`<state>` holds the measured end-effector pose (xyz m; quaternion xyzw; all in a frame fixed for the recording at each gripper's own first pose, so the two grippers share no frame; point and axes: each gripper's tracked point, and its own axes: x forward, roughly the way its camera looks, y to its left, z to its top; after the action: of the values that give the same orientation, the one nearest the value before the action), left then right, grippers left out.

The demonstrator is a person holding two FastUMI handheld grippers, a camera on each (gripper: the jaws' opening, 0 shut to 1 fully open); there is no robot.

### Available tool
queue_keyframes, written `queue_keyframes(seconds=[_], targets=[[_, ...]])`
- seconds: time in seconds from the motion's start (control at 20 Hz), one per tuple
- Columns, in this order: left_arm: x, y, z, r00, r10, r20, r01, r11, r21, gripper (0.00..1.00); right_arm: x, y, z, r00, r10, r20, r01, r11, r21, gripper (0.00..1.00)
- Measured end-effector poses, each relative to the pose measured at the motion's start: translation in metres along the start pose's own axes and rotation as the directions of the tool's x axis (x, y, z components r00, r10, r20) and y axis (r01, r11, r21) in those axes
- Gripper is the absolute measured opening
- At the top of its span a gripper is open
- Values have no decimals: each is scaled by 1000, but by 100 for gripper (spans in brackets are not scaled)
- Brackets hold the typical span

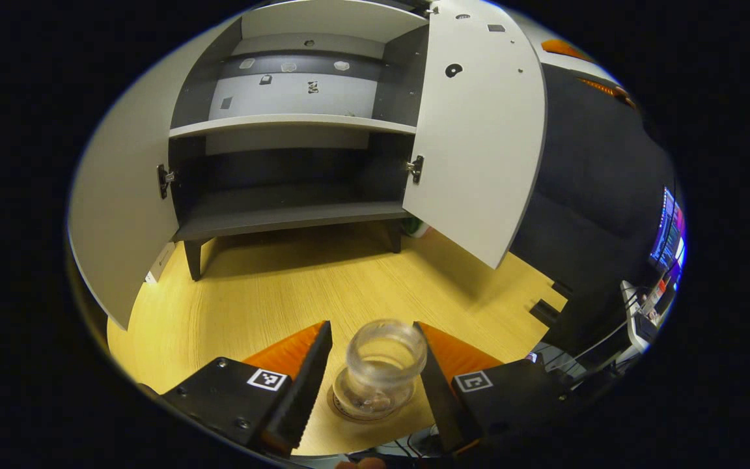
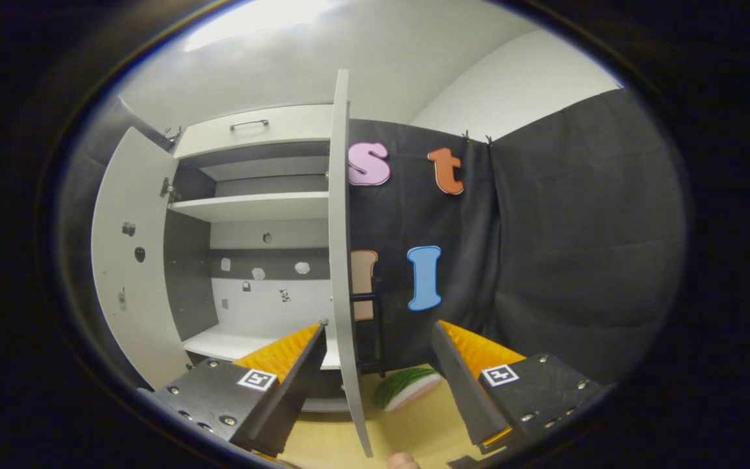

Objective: Grasp the bottle in the cabinet with the left hand and place it on the coaster, then close the right door with the right hand and the left door with the left hand.

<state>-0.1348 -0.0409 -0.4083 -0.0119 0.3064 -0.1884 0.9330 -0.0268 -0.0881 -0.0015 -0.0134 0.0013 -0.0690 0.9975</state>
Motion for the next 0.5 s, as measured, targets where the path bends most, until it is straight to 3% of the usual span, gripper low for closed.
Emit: queue_keyframes(seconds=[0.25, 0.5], targets=[[-13, -3, 23, 999, 20, 34, -20, 1000, 5, 80, -2, 0, -2, 1000, 2, 0, -2, 1000, -6, 99], [-39, -4, 80, 989, 34, 146, -36, 999, 11, 80, -3, -6, -1, 1000, -7, 6, 7, 1000, -1, 99]])
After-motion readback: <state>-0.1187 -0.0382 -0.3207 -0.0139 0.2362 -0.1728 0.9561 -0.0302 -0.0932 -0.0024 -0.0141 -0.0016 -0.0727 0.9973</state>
